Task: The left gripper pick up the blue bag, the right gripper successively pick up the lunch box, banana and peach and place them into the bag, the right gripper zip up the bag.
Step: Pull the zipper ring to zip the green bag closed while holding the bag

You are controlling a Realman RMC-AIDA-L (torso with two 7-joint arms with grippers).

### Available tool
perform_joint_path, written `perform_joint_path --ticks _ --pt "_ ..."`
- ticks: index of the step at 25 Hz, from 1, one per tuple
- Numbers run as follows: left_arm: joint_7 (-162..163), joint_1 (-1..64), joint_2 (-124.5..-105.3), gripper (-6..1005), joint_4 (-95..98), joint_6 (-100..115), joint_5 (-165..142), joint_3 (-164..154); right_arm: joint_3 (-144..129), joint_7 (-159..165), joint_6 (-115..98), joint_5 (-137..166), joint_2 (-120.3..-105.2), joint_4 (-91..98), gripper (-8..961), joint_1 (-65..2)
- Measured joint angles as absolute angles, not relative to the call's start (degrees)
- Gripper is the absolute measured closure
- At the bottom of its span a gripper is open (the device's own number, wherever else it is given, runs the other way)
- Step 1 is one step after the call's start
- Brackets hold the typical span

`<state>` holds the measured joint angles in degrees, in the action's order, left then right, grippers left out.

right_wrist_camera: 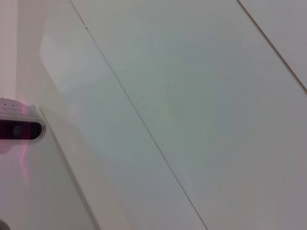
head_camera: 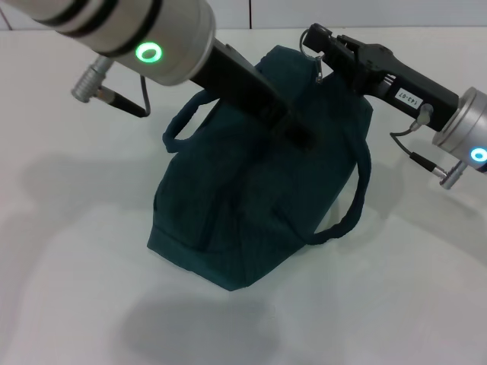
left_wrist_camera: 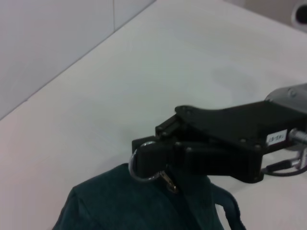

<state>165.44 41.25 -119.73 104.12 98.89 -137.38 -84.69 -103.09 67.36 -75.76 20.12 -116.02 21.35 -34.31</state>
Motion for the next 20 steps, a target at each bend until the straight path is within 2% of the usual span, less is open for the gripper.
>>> perform_joint_path --ticks 11,20 --pt "163.6 39.56 -119.68 237 105.82 96.76 -138.8 -86.16 -103.09 67.42 -75.66 20.12 -116.02 20.86 848 -34.76" --pt "160.69 38.43 -119.71 588 105.82 95.36 -139.08 -86.51 -103.09 67.53 -75.73 20.13 -116.01 20.82 846 -34.59"
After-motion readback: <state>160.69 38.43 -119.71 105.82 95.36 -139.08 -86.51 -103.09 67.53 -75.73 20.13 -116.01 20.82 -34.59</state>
